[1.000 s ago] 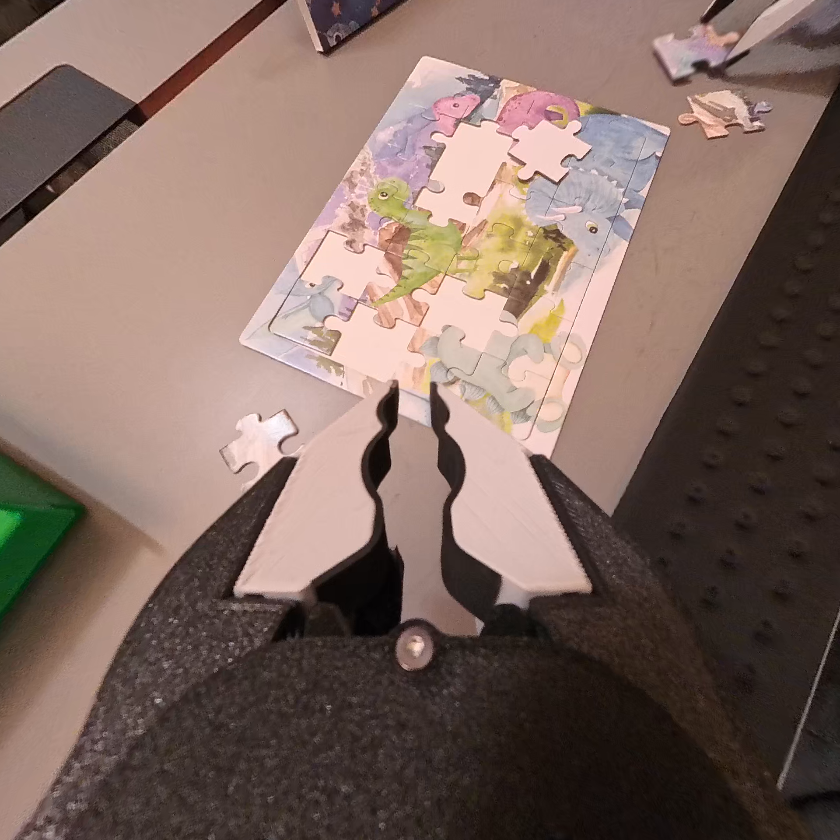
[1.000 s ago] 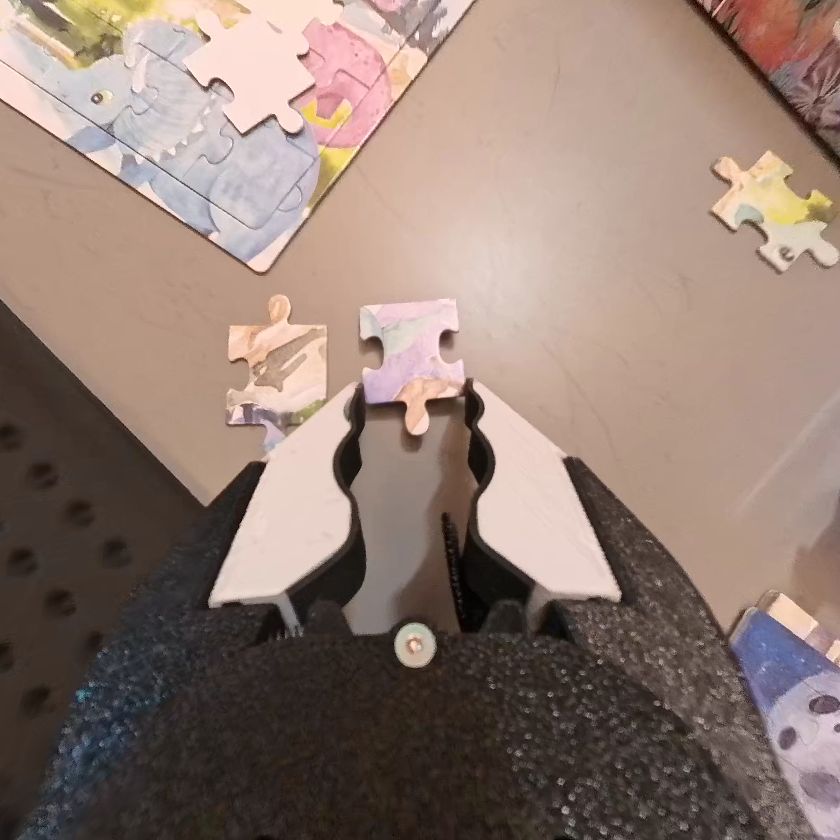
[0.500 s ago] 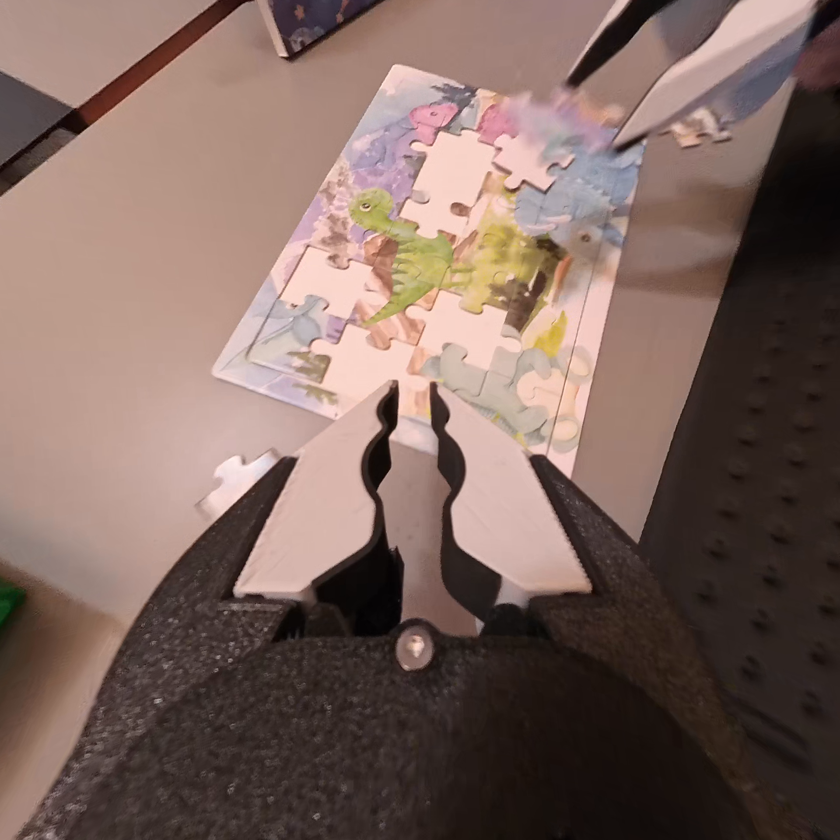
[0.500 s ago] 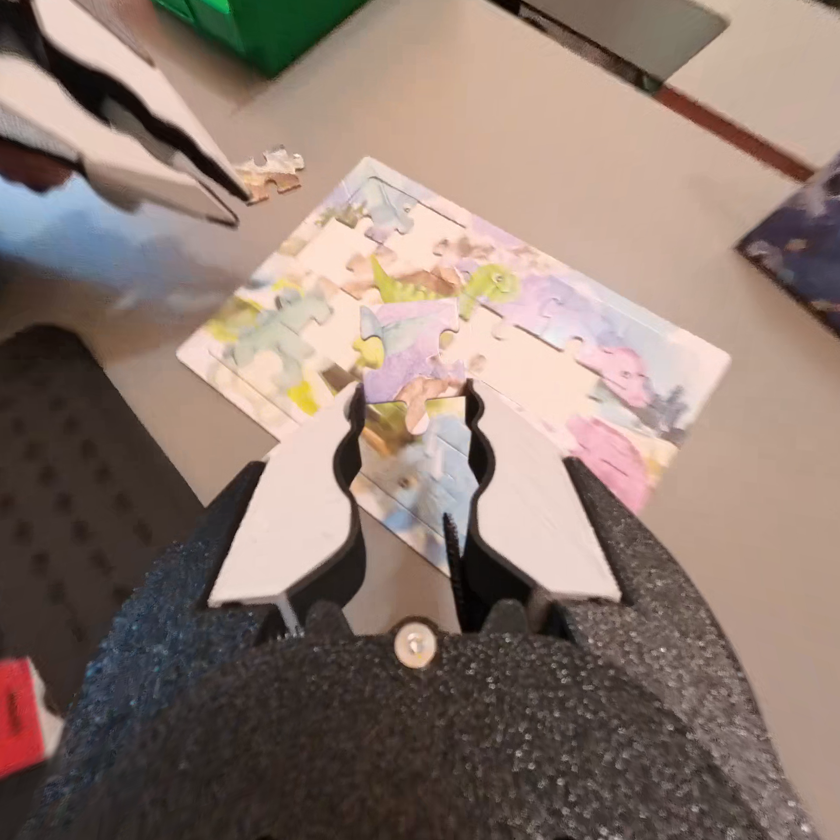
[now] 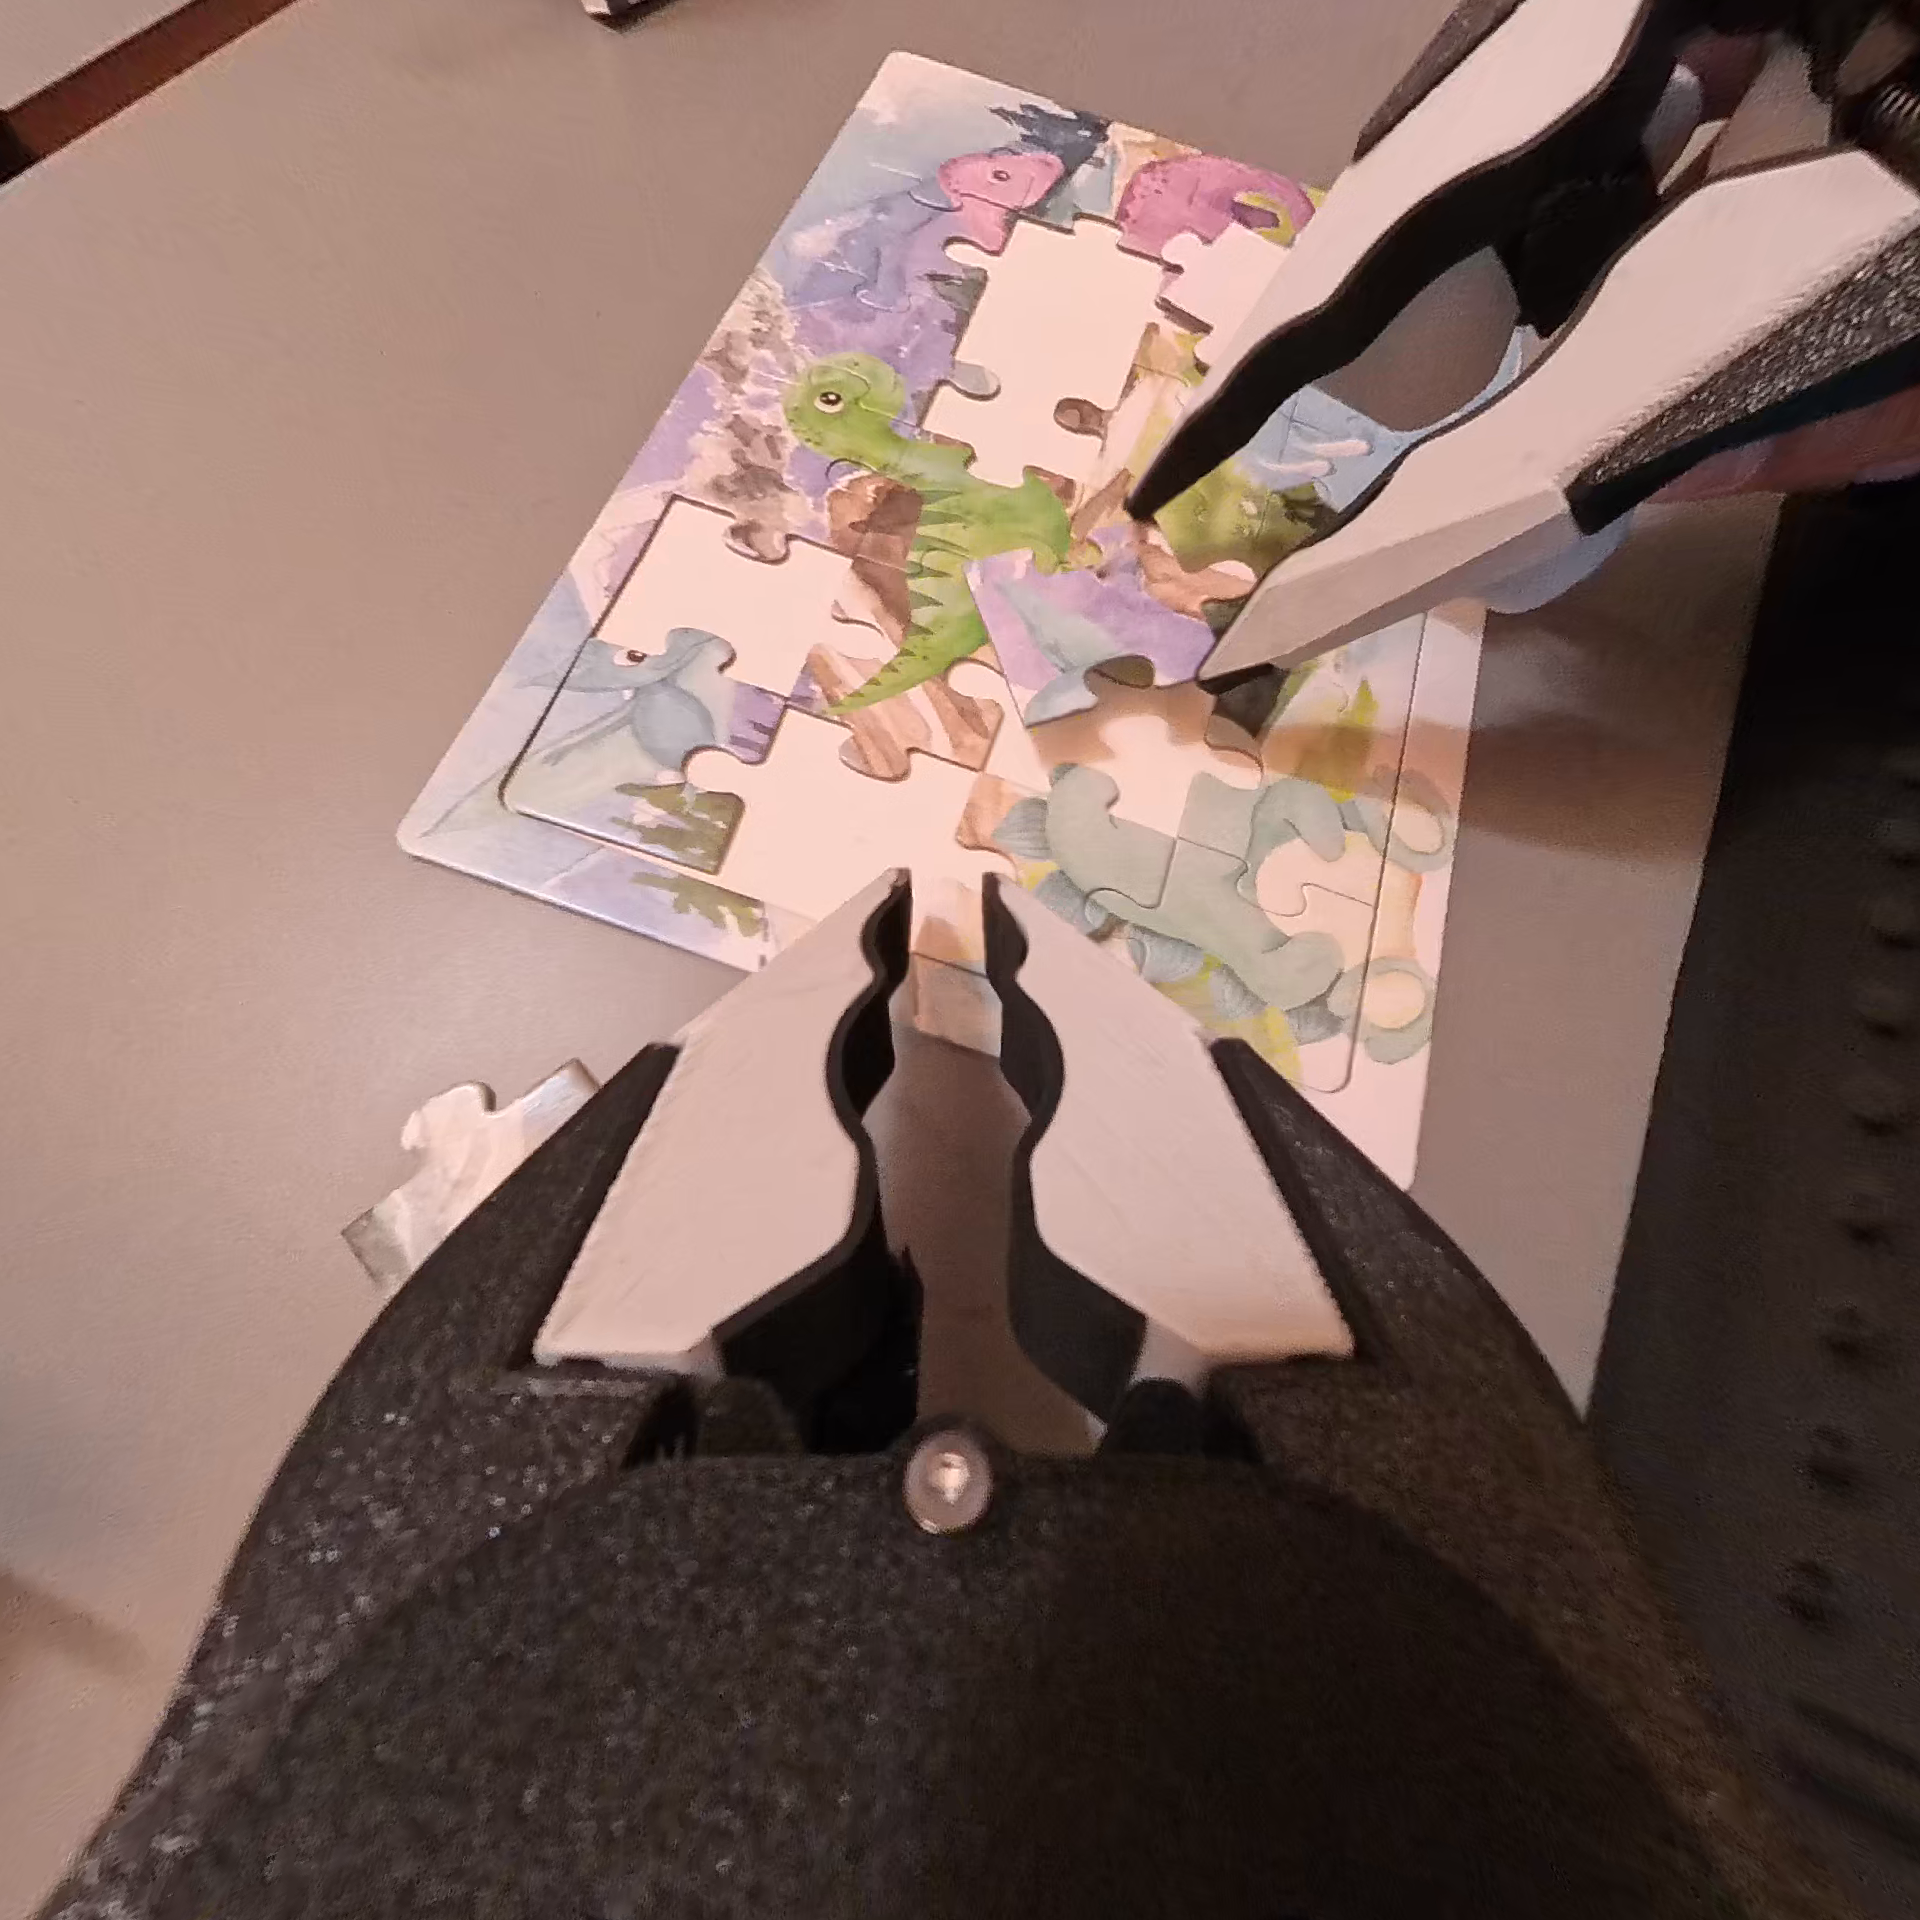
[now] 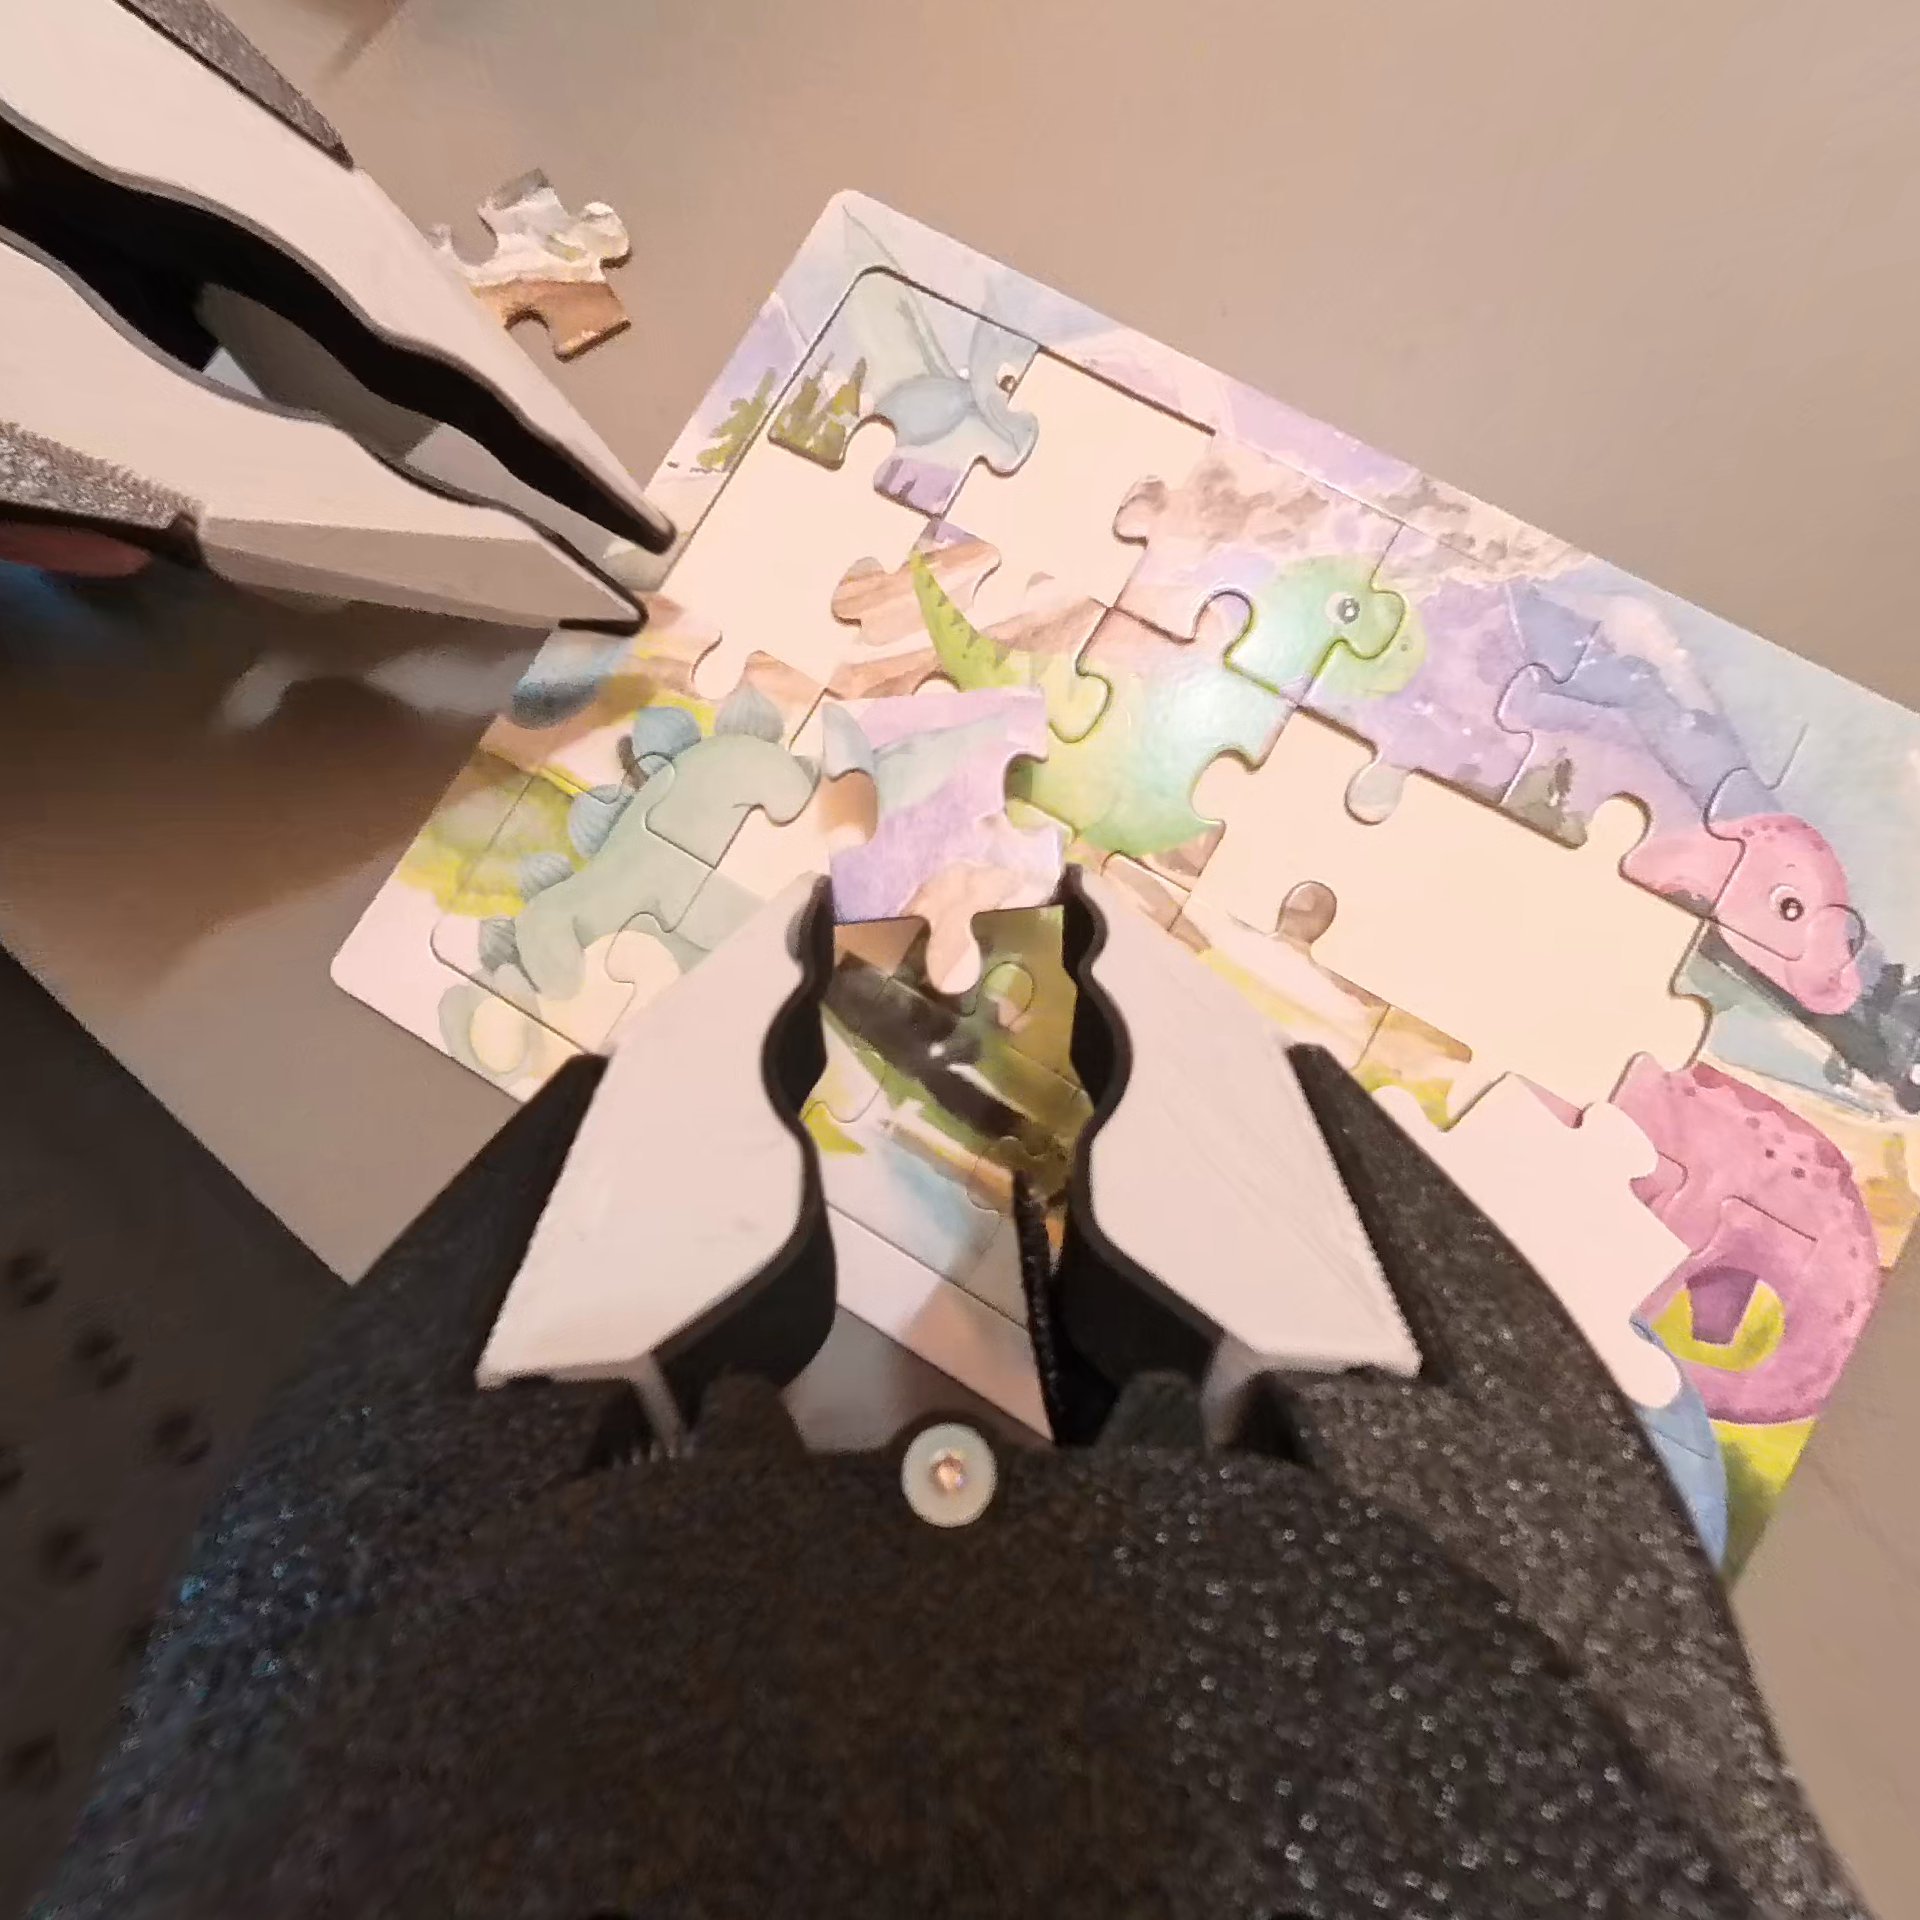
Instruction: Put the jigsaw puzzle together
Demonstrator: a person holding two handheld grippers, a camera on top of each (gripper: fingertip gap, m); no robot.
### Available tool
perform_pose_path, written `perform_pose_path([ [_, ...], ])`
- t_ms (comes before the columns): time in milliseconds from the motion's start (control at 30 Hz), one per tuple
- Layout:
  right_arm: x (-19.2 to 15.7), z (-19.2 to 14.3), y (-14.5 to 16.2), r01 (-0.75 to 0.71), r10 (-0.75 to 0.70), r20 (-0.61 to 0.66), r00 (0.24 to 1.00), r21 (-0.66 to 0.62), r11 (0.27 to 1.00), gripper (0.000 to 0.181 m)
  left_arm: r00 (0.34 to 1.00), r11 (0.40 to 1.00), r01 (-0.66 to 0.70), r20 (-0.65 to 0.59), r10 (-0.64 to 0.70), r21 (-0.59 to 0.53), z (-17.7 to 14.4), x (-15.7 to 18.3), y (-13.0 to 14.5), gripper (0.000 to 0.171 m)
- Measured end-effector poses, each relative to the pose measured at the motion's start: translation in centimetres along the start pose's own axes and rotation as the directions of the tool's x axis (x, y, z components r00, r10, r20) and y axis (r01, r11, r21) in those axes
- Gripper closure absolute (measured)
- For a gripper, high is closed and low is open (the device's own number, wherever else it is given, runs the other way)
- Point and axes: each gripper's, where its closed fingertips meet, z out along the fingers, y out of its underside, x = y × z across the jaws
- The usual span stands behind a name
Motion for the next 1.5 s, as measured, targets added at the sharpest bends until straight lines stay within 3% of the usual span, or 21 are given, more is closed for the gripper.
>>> perform_pose_path([
  [400, 2.4, 0.1, -2.5, 0.030, -0.029, -0.050, 0.998, 0.018, 0.999, 0.138, 1.000, 0.999, -0.004, 0.016, 0.004, 0.047, -0.9, -0.7, -0.2, 0.158],
  [733, -0.7, -0.3, 0.9, -0.126, 0.114, -0.102, 0.988, -0.120, 0.985, 0.138, 1.000, 0.998, -0.017, 0.004, 0.017, 0.060, -1.0, -0.3, -0.3, 0.159],
  [900, -1.2, 0.3, 1.0, -0.152, 0.129, -0.171, 0.977, -0.131, 0.980, 0.137, 0.997, 0.997, -0.073, 0.024, 0.072, 0.032, -0.7, 0.3, 0.0, 0.158],
  [1333, -1.4, 1.0, 1.2, -0.216, 0.192, -0.166, 0.967, -0.145, 0.966, 0.137, 0.984, 0.984, -0.176, -0.005, 0.176, -0.002, -0.6, 2.0, 0.5, 0.161],
  [1500, -1.6, 1.0, 1.3, -0.178, 0.152, -0.162, 0.975, -0.161, 0.971, 0.137, 0.974, 0.974, -0.225, -0.005, 0.225, -0.017, -0.2, 2.7, 0.7, 0.161],
])
